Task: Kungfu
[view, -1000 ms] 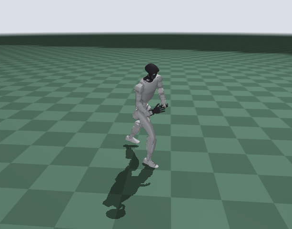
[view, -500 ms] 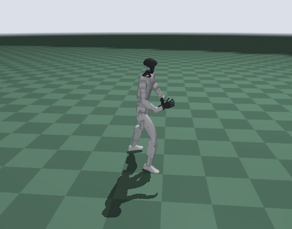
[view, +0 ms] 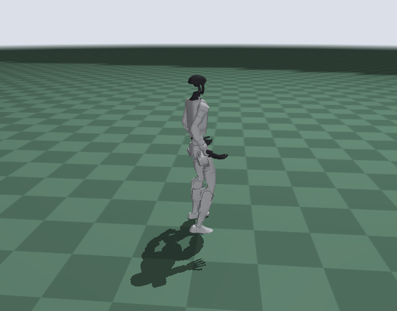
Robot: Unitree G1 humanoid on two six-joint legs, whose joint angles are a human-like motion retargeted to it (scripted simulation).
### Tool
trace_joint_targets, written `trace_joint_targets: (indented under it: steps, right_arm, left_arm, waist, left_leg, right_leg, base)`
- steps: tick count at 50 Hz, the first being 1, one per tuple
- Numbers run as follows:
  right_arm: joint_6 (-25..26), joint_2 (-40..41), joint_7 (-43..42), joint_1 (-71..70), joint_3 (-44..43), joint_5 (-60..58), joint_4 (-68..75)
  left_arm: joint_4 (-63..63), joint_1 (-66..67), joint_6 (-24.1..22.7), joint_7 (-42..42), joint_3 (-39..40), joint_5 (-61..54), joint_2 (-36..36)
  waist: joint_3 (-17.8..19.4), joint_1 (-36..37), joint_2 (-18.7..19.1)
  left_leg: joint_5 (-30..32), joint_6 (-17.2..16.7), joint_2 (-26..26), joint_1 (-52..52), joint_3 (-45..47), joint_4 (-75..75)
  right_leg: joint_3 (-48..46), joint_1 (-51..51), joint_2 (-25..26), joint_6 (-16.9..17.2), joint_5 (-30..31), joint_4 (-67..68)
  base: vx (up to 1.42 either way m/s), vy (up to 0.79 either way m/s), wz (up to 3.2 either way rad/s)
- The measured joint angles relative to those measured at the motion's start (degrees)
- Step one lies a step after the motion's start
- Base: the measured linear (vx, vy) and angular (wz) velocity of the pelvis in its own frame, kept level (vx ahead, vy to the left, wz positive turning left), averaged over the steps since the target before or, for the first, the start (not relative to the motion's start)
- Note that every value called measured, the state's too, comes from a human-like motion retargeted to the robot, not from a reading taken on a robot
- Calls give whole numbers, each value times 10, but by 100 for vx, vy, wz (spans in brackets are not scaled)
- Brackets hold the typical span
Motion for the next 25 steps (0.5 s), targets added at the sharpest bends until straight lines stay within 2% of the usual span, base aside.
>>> trace_joint_targets:
  steps: [2,5,7,8,9,10,12,14,15,17,20,22,25]
  right_arm:
    - [27,37,19,12,6,23,5]
    - [64,97,48,33,17,45,14]
    - [93,137,66,46,24,62,21]
    - [113,156,71,52,26,74,26]
    - [133,167,78,57,25,91,24]
    - [154,173,85,61,23,111,20]
    - [156,172,96,57,18,106,22]
    - [148,150,90,48,14,102,30]
    - [142,132,81,42,15,100,37]
    - [127,91,65,29,21,87,49]
    - [105,37,45,6,24,47,80]
    - [81,0,29,-12,30,2,114]
    - [28,-60,11,-48,47,-105,178]
  left_arm:
    - [-8,31,13,4,19,-22,-24]
    - [-8,78,33,-8,49,-22,-63]
    - [-2,111,44,-22,69,-20,-94]
    - [2,125,49,-27,78,-22,-110]
    - [8,136,55,-30,89,-27,-123]
    - [15,145,62,-32,101,-33,-133]
    - [36,152,79,-35,120,-26,-144]
    - [43,146,84,-38,113,-13,-133]
    - [45,138,83,-37,105,-8,-122]
    - [51,109,83,-27,80,7,-85]
    - [60,52,60,-12,25,50,-7]
    - [73,17,18,5,-7,106,50]
    - [107,-25,-55,89,-52,214,112]
  waist:
    - [-8,8,-5]
    - [-26,35,-31]
    - [-35,32,-53]
    - [-38,27,-63]
    - [-44,27,-68]
    - [-51,30,-70]
    - [-68,47,-72]
    - [-76,30,-58]
    - [-79,19,-48]
    - [-78,34,-33]
    - [-65,53,-18]
    - [-57,67,-19]
    - [-44,54,-14]
  left_leg:
    - [8,6,-12,5,1,-14]
    - [11,8,-35,10,20,-27]
    - [12,10,-58,11,22,-28]
    - [13,12,-72,12,21,-27]
    - [12,14,-76,11,26,-28]
    - [10,15,-75,10,33,-28]
    - [10,16,-75,-1,66,-25]
    - [14,18,-74,-6,55,-25]
    - [15,17,-71,-9,46,-25]
    - [17,21,-63,-17,65,-25]
    - [23,22,-48,-19,78,-28]
    - [27,22,-38,-16,87,-31]
    - [34,23,-29,-5,79,-39]
  right_leg:
    - [19,-3,53,-14,-49,2]
    - [98,-6,126,-15,-95,-19]
    - [96,1,136,-9,-80,-59]
    - [79,4,131,-20,-47,-79]
    - [55,9,127,-58,-22,-93]
    - [28,15,123,-109,-2,-104]
    - [61,10,106,-37,-29,-87]
    - [108,-14,130,6,-43,-67]
    - [107,-24,136,24,-53,-62]
    - [54,-33,102,65,-86,-41]
    - [-34,-34,56,26,-79,-17]
    - [-57,-22,29,3,-36,-20]
    - [-48,1,17,29,-11,-43]
  base:
    - [33,23,12]
    - [35,19,-30]
    - [27,19,13]
    - [20,16,7]
    - [16,16,-25]
    - [16,19,-90]
    - [13,21,-90]
    - [3,25,32]
    - [-7,29,16]
    - [-14,27,-55]
    - [-21,10,-49]
    - [-21,-13,-34]
    - [-24,-17,5]
